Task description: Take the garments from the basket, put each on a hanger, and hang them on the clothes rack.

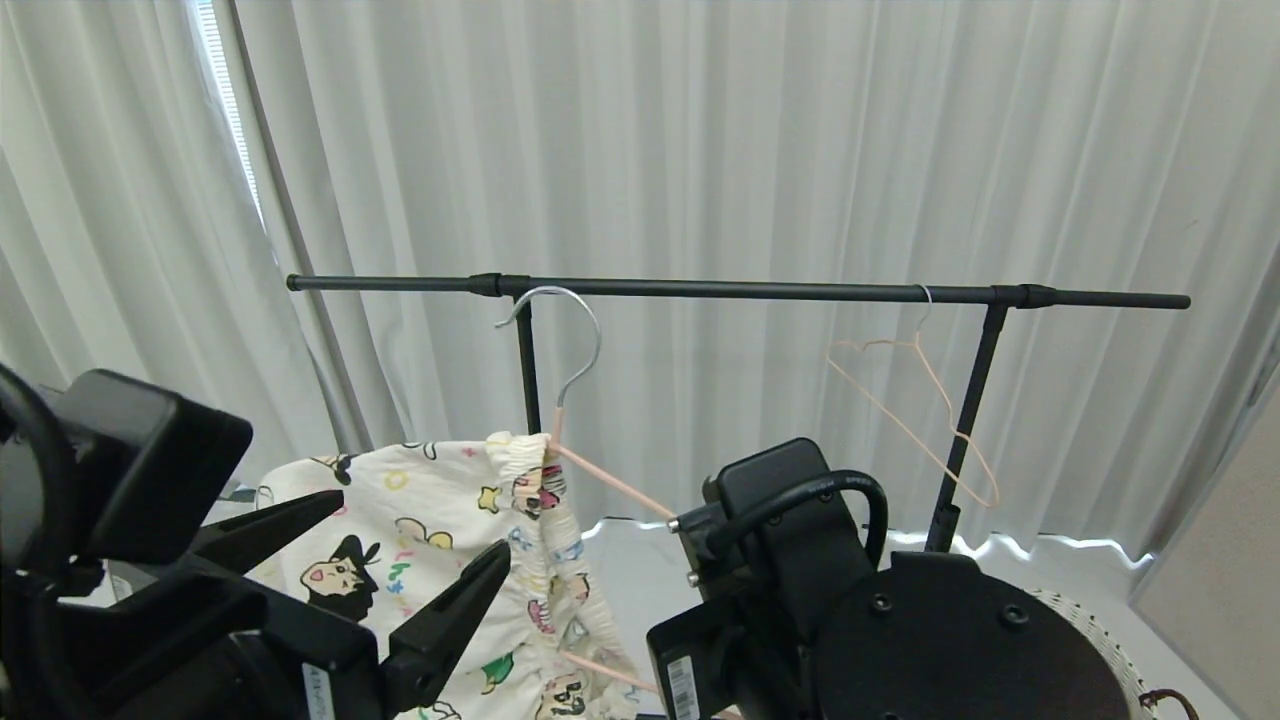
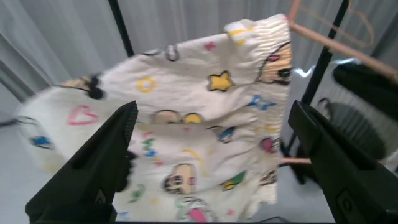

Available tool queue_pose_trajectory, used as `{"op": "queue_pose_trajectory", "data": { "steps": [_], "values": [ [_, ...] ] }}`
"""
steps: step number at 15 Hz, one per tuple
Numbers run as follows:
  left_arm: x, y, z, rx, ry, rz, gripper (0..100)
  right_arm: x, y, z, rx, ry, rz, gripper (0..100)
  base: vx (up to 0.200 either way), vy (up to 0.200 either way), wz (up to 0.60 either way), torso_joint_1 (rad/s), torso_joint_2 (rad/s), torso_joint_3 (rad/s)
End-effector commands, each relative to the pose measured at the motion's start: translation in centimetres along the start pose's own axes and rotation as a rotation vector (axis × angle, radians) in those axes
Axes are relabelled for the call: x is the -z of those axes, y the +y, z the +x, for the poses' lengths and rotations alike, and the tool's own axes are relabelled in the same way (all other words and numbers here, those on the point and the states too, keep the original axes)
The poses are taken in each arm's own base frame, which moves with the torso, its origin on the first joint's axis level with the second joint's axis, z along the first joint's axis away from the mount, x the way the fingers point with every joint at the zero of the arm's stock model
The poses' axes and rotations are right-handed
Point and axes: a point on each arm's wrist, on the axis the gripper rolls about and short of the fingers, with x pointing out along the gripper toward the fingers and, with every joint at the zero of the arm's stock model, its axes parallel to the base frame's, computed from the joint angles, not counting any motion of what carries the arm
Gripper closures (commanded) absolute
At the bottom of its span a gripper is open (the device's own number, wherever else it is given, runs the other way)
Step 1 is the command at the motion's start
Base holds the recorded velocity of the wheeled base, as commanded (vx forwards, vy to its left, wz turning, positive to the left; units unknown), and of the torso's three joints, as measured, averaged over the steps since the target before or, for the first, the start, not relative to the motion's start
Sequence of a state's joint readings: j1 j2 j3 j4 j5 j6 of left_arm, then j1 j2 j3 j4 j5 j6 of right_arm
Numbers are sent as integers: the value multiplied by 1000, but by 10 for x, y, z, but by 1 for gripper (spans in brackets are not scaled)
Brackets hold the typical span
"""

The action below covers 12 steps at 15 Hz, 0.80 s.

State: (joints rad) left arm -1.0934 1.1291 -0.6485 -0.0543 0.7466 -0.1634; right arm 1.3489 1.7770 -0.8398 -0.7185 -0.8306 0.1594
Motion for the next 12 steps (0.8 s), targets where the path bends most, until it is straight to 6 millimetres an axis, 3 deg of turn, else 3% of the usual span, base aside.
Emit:
{"op": "queue_pose_trajectory", "data": {
  "steps": [1, 5, 8, 12],
  "values": [
    [17, 24, -24, 65, -43, 71, 0, 3, -20, -17, 0, 12, -19, 100, 0, 0, 0, 0, 0, 0],
    [36, 45, -48, 280, -117, 134, 0, 11, -45, -43, -13, 26, -41, 100, 0, 0, 0, 0, 0, 0],
    [31, 40, -47, 365, -114, 141, 0, 15, -48, -67, -78, 26, -50, 100, 0, 0, 0, 0, 0, 0],
    [27, 29, -39, 482, -87, 188, 0, 20, -49, -83, -134, 23, -64, 100, 0, 0, 0, 0, 0, 0]
  ]
}}
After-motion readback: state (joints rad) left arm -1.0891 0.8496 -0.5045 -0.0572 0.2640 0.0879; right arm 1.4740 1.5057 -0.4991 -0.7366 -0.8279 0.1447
